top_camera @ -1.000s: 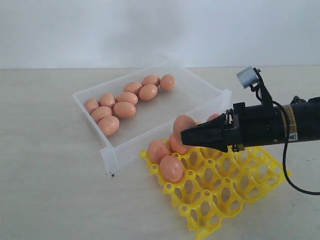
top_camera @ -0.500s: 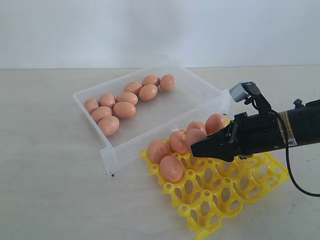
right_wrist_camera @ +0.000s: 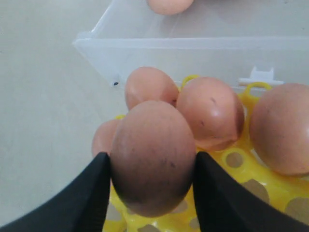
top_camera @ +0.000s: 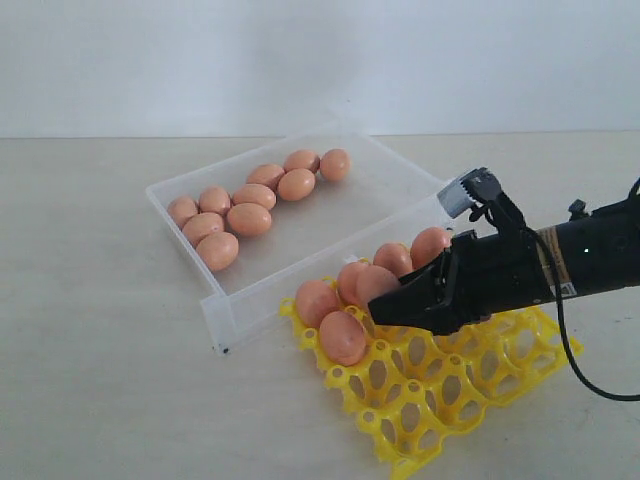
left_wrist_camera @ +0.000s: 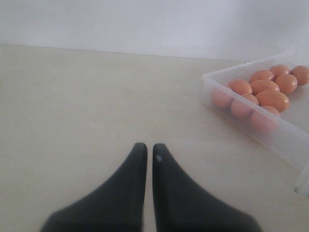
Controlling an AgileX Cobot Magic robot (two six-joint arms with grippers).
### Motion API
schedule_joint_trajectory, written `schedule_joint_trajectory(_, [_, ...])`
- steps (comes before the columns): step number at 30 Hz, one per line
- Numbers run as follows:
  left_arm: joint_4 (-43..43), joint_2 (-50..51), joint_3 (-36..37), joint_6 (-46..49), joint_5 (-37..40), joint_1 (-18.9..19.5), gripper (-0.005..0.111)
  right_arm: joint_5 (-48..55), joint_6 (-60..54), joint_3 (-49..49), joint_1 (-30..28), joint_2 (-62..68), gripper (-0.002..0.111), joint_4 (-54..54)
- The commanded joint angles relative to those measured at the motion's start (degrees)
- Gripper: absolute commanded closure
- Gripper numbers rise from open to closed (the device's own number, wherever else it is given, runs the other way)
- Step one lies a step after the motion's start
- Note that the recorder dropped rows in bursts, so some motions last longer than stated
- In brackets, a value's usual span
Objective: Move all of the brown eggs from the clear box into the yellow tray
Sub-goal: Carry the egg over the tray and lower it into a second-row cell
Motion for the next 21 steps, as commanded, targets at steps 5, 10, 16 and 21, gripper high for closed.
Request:
schedule_joint_trajectory(5, [-0.1, -0.2, 0.1, -0.1, -0.2, 0.2, 0.103, 3.9, -1.7, 0.0, 0.9, 0.0, 0.109, 1.3])
schedule_joint_trajectory(10, [-0.1, -0.2, 0.1, -0.1, -0.2, 0.2, 0.103, 3.6, -1.5, 0.0, 0.9, 0.0, 0.107, 2.1])
schedule_joint_trajectory(16, [-0.1, -0.2, 0.1, -0.1, -0.2, 0.2, 0.103, 2.0, -1.5, 0.0, 0.9, 0.0, 0.073, 2.1])
schedule_joint_trajectory(21, [-0.1, -0.2, 0.1, -0.1, -0.2, 0.2, 0.103, 2.0, -1.3, 0.0, 0.9, 0.0, 0.067, 2.1])
